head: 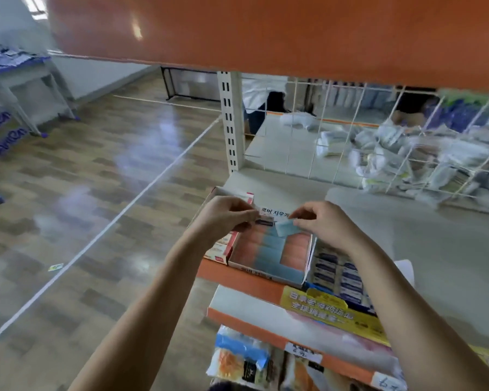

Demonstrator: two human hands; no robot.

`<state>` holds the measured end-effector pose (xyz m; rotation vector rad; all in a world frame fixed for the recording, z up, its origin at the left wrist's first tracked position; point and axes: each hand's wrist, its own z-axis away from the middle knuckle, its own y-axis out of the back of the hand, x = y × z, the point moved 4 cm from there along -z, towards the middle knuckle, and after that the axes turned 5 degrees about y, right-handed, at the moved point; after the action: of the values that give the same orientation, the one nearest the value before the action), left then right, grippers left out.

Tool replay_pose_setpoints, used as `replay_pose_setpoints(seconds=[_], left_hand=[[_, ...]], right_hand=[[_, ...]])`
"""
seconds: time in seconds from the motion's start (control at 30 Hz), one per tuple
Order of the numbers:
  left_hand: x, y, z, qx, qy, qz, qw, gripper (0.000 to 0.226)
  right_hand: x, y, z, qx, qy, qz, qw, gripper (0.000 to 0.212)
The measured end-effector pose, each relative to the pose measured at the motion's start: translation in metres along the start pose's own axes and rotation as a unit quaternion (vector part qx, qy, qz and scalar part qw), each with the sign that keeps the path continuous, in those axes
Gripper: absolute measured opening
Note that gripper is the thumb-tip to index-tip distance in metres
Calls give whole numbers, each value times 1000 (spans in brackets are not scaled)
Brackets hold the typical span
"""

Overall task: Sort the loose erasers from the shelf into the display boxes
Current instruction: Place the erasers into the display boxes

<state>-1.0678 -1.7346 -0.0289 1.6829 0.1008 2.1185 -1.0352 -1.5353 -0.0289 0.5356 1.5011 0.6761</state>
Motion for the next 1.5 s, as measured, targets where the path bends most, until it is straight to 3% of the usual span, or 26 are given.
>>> replay_pose_setpoints(seconds=[0.27,0.57,0.8,1.0,1.33,1.5], left_hand=[[-9,-10,-31,-104,-58,-64,991,9],[-8,-18,-38,-161,-99,-143,971,6],[-3,-26,-38,-179,-109,-165,964,9],[-4,-29,-37,-176,-113,-197,958,9],[-2,-26,-40,-186,-89,-156,966,8],[13,-33,-43,-212,-79,-91,970,12]], right_hand=[[-14,-5,21,-18,-64,83,994,14],[-15,-12,36,-39,-125,126,983,13],[-17,-16,35,-50,-131,158,977,14],[-15,-25,33,-47,-117,256,958,14],[-22,-29,33,-65,-85,277,955,18],[-25,-1,41,-2,-62,165,984,20]])
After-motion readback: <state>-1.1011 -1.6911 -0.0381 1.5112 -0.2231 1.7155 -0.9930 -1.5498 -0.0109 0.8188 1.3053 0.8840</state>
